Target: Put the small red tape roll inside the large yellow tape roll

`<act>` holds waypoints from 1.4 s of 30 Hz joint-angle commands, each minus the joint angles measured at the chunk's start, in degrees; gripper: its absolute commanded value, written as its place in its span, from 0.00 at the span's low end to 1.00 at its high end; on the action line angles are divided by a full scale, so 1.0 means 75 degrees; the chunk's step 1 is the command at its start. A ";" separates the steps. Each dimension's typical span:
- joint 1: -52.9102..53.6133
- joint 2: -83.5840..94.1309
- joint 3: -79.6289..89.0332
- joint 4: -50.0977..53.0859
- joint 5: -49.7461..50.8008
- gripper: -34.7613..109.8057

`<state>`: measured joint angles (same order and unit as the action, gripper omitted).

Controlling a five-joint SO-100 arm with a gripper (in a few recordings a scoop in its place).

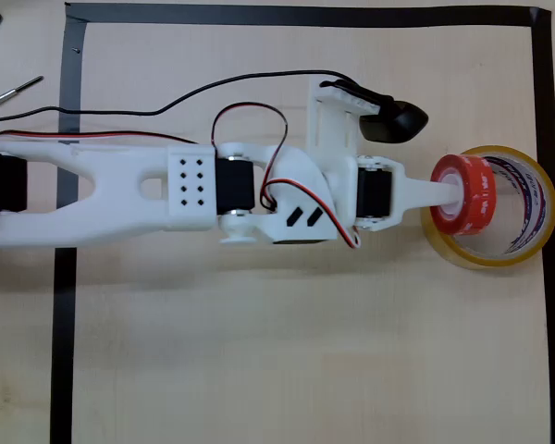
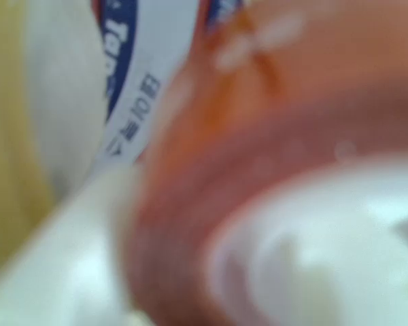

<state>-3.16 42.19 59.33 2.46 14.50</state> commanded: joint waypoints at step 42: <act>-0.0141 0.4406 0.3914 -0.0070 0.0902 0.24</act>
<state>-2.81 54.23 78.57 2.46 19.51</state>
